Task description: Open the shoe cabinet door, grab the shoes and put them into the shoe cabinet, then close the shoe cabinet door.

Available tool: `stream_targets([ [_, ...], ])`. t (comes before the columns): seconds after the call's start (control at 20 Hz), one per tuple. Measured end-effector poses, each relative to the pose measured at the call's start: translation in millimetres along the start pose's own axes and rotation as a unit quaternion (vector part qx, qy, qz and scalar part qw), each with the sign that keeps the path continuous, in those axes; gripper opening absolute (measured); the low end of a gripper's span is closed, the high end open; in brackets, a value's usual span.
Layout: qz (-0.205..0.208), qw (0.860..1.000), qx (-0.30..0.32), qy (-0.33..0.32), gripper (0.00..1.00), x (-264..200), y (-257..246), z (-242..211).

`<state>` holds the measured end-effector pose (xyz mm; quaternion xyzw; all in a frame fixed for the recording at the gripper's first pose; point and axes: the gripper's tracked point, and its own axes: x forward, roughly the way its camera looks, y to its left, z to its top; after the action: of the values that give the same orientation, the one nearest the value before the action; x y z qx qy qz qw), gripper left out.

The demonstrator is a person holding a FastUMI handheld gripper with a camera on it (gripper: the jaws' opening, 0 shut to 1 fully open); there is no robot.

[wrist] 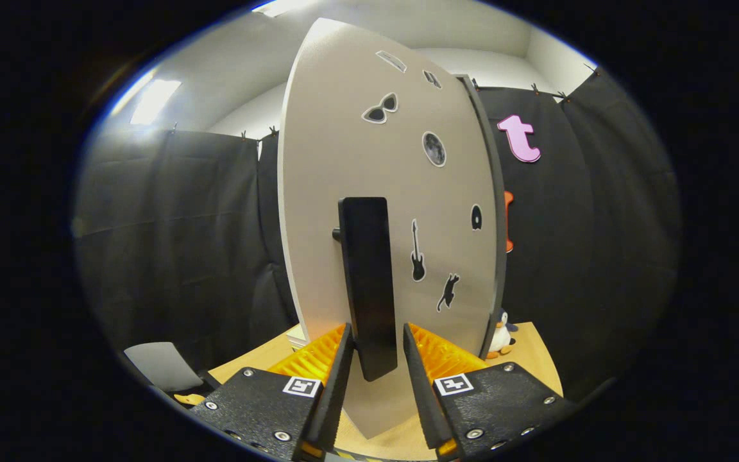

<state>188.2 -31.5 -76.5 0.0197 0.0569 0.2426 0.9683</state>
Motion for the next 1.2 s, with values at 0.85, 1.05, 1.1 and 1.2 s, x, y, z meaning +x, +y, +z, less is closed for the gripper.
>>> stream_targets([
  [0.85, 0.0, 0.999, -0.049, -0.008, 0.57, 116, 64, 11],
  [1.05, -0.018, 1.0, -0.012, -0.01, 0.66, 133, 60, 10],
  [1.1, -0.022, 1.0, -0.01, -0.014, 0.68, 135, 59, 10],
  [1.2, -0.029, 0.999, -0.009, -0.016, 0.71, 141, 59, 10],
])
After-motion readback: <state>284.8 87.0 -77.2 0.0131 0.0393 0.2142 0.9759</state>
